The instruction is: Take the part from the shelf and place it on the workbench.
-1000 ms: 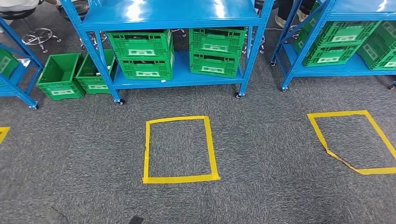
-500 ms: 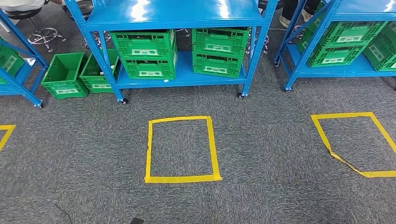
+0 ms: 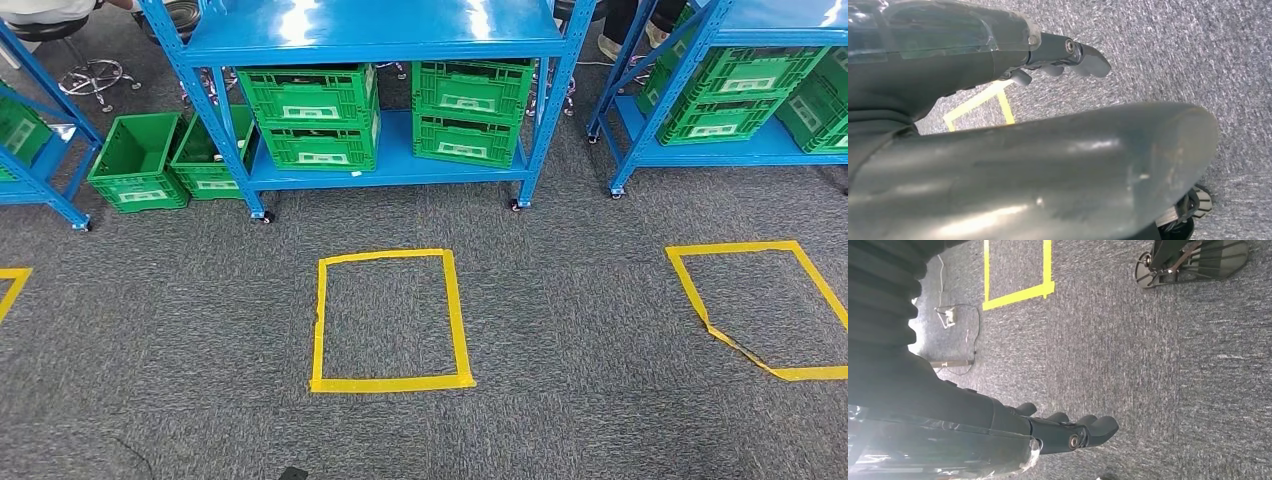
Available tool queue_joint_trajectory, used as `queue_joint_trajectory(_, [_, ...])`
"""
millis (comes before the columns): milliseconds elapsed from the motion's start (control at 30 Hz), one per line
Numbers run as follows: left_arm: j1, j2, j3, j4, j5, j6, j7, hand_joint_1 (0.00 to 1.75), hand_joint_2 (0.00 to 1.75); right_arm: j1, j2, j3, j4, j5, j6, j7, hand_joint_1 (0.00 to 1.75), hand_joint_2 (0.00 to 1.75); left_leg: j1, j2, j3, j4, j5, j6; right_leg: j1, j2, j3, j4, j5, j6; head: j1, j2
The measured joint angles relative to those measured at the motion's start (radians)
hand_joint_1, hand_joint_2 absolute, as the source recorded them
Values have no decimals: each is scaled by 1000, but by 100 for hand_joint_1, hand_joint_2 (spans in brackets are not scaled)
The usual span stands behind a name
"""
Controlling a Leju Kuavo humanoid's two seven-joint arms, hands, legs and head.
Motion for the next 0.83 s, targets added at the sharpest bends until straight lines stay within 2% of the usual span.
queue_joint_trajectory(500, [0,-7,-21,0,0,0,9,0,0,1,0,0,0,0,9,6,0,175,0,1,2,0,0,0,0,0,1,0,0,0,0,0])
queue_joint_trajectory(733, [0,-20,-25,0,5,18,26,0,0,0,-5,27,-1,0,21,46,0,175,0,1,2,0,-1,1,0,0,2,0,0,0,0,0])
queue_joint_trajectory(800, [0,-22,-27,0,2,27,35,0,87,0,-7,35,-1,0,22,53,0,175,-1,1,2,0,-1,1,0,0,2,0,0,0,0,0])
queue_joint_trajectory(833, [0,-22,-28,0,1,30,38,0,116,0,-7,38,-1,0,22,54,0,175,-1,1,2,0,-1,1,0,0,2,0,0,0,0,0])
